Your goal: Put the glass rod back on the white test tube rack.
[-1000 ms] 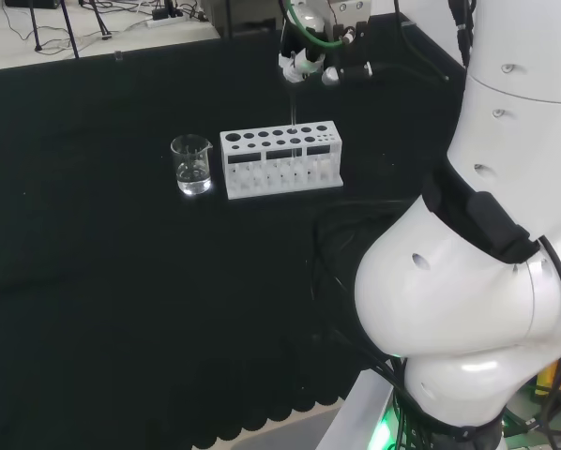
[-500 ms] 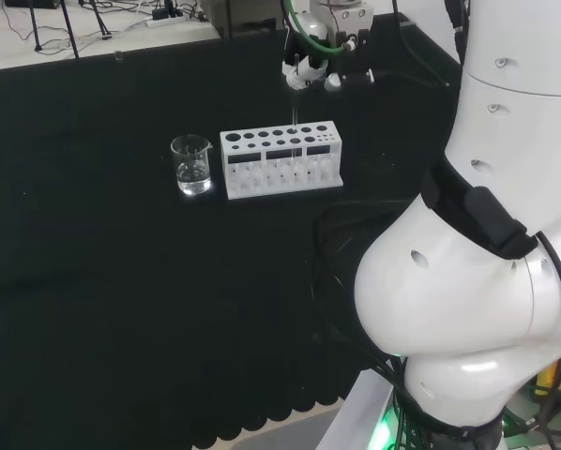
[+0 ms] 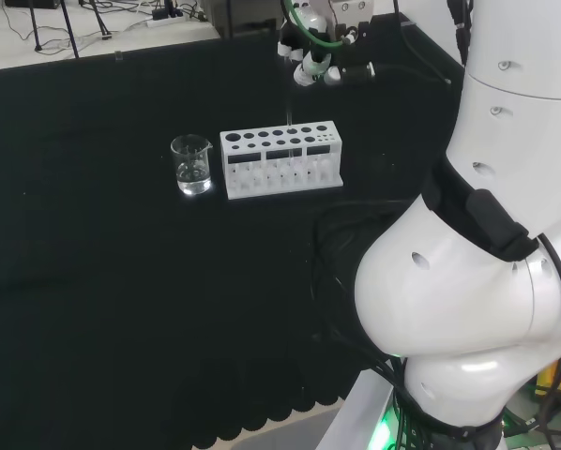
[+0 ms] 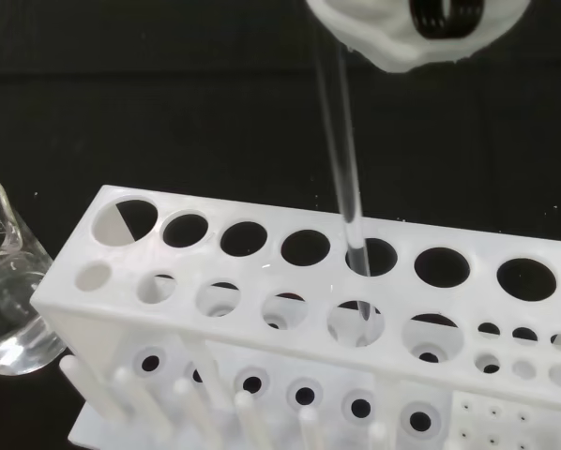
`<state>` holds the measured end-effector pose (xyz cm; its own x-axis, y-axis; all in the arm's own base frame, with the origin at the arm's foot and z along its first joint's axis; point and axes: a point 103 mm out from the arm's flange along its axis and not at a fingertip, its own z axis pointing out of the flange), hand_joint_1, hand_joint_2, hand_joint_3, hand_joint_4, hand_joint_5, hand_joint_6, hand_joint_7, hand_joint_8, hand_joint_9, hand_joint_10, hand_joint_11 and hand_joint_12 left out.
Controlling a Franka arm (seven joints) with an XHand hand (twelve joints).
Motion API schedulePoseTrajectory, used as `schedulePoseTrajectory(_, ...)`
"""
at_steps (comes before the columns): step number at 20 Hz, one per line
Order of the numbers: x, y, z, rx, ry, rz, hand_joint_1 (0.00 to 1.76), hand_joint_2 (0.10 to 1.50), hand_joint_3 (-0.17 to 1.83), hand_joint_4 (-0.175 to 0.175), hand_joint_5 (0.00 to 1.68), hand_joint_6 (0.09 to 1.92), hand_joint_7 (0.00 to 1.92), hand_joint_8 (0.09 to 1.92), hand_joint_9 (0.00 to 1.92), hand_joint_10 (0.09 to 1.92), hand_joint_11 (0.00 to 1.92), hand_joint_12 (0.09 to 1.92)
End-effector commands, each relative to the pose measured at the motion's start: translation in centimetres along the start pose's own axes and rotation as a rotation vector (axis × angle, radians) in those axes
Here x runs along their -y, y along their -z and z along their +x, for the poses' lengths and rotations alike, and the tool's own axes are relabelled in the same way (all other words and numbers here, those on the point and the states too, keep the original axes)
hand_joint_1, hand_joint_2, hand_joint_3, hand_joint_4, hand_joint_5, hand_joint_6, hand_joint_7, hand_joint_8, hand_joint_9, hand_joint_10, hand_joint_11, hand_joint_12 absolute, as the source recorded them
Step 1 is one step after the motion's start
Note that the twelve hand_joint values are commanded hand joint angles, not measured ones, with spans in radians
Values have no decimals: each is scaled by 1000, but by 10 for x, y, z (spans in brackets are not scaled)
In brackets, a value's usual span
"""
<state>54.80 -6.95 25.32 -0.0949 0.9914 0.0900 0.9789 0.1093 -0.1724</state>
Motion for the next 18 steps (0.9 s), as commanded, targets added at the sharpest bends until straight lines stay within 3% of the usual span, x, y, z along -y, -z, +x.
schedulePoseTrajectory(1, 2, 3, -1, 4, -4, 11, 1516, 855, -175, -175, 259, 697, 554, 877, 1675, 827, 1757, 936)
schedulePoseTrajectory(18, 10, 17, -7, 11, -9, -16, 1527, 861, -175, -175, 266, 626, 525, 870, 1670, 843, 1744, 965)
